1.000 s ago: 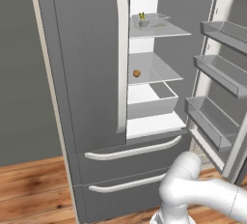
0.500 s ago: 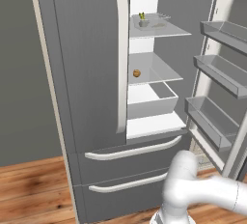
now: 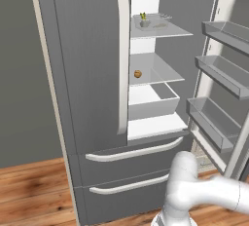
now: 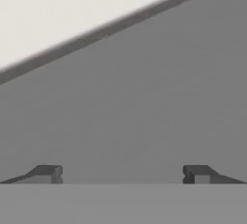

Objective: Place the tupperware on the top shelf of the fridge. Make space for the tupperware among the existing items by rearranging them on the shelves if needed. Close the fridge door when finished.

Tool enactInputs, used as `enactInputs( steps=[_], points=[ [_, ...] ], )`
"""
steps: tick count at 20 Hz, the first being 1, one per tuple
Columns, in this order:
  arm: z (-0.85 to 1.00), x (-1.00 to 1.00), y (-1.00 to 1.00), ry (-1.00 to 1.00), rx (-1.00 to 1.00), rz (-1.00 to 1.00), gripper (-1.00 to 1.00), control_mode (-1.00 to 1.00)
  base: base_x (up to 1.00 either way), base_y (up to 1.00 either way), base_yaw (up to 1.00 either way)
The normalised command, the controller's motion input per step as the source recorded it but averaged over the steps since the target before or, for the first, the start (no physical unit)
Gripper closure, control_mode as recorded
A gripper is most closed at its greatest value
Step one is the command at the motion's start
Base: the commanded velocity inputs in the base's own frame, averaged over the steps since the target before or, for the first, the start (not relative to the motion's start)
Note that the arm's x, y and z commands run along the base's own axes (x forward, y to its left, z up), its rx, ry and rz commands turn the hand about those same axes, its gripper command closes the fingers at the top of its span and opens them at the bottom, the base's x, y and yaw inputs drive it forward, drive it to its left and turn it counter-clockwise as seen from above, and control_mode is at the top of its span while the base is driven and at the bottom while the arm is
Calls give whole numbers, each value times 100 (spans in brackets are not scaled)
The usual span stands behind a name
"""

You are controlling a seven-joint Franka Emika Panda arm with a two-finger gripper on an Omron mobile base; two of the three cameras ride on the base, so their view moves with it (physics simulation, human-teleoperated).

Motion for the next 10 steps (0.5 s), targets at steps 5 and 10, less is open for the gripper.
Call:
enactInputs(
  steps=[5,10],
  points=[
    [12,-32,90,-25,-8,9,-100,-100,0,0,0],
    [13,-36,89,-26,-9,6,-100,-100,0,0,0]
  ],
)
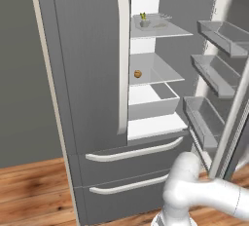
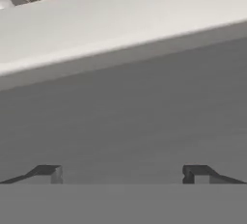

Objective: Place the tupperware on the top shelf of the fridge. Make space for the tupperware among the existing items by rearranging them on the shelves if needed. Close the fridge door when finished.

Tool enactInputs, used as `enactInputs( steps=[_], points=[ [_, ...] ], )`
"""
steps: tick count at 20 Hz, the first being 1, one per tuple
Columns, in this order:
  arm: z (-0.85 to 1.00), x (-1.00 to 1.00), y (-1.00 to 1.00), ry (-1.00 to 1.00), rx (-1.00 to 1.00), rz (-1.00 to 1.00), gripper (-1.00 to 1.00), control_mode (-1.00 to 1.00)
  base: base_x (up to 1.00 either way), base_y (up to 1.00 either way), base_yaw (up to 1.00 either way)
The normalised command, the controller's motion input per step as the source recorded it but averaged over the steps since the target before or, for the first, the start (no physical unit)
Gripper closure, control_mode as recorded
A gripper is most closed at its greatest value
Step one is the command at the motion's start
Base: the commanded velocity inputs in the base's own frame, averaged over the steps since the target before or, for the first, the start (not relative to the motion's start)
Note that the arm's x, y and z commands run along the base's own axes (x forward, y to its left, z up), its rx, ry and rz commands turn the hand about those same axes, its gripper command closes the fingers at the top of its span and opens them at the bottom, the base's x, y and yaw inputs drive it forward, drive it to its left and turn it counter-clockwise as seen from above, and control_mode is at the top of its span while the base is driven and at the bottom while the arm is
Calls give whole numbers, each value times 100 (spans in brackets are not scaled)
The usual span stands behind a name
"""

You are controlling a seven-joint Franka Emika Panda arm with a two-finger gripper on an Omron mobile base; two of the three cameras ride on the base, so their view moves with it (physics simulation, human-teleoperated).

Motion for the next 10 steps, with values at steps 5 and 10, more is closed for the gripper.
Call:
enactInputs(
  steps=[5,10],
  points=[
    [34,-13,73,-19,-5,0,-100,-100,0,0,0],
    [45,10,43,-3,-4,-20,-100,-100,0,0,0]
  ],
)
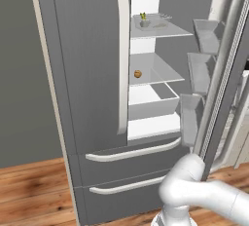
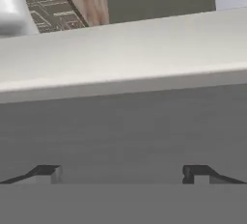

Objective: Place the tupperware on the top shelf of the fridge. Make space for the tupperware among the existing items by rearranging them on the shelves if needed. Close the fridge door when finished.

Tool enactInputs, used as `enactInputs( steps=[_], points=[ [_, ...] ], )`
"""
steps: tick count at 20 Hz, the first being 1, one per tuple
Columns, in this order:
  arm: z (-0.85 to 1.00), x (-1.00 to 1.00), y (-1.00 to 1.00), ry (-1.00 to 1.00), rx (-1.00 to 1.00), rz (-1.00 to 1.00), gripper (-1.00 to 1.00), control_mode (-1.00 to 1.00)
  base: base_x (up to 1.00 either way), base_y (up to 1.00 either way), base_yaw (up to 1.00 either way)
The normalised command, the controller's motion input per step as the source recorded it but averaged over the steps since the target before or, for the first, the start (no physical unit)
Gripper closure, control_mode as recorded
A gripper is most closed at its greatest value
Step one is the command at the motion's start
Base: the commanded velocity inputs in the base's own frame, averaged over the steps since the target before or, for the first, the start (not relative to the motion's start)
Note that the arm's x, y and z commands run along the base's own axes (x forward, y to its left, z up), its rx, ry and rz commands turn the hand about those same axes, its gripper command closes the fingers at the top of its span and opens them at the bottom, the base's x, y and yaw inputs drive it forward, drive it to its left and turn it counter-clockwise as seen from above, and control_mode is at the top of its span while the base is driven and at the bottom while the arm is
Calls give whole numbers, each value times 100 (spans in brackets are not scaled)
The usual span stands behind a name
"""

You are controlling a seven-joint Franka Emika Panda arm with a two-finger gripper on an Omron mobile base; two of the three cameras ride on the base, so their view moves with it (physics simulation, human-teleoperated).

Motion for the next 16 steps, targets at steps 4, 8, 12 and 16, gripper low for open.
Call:
enactInputs(
  steps=[4,8,12,16],
  points=[
    [44,38,33,0,-7,-36,-100,-100,0,0,0],
    [34,52,38,0,-10,-47,-100,-100,0,0,0],
    [29,58,40,0,-12,-54,-100,-100,0,0,0],
    [6,50,44,-6,-14,-56,-100,-100,0,0,0]
  ],
)
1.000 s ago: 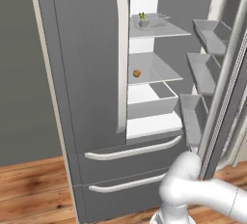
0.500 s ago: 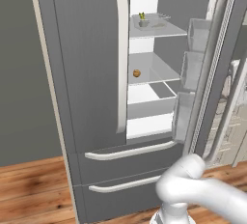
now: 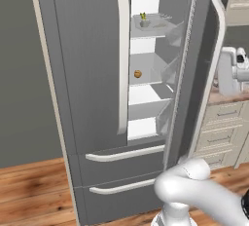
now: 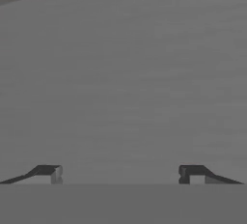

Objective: Place the tupperware on the top shelf of the fridge. Make space for the tupperware among the existing items by rearranging them on the shelves if needed. Close the fridge door when finished.

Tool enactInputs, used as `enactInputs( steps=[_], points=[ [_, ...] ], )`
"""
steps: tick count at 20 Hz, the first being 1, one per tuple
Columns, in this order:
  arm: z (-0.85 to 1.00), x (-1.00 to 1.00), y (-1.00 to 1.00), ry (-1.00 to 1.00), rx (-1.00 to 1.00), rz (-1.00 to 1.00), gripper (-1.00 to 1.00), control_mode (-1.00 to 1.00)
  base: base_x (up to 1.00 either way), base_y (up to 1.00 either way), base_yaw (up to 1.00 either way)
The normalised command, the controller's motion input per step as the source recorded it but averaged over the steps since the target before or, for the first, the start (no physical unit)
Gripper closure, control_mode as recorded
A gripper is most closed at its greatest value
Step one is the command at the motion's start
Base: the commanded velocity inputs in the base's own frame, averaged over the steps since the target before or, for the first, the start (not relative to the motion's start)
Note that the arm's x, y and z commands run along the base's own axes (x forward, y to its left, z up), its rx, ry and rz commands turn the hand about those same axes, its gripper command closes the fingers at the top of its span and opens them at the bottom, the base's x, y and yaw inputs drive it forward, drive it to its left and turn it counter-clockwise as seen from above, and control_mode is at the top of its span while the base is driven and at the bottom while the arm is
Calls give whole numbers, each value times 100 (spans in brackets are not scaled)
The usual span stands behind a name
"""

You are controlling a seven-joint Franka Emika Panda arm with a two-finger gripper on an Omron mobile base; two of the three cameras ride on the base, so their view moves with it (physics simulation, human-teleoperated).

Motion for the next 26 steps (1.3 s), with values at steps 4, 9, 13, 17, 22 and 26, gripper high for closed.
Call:
enactInputs(
  steps=[4,9,13,17,22,26],
  points=[
    [-5,51,40,-9,-13,-51,-100,-100,0,0,0],
    [-9,44,42,-8,-10,-43,-100,-100,0,0,0],
    [-12,78,26,0,-2,-23,-100,-100,0,0,0],
    [-2,78,17,0,0,-19,-100,-100,0,0,0],
    [0,60,9,6,0,-15,-100,-100,0,0,0],
    [8,51,4,10,0,-13,-100,-100,0,0,0]
  ],
)
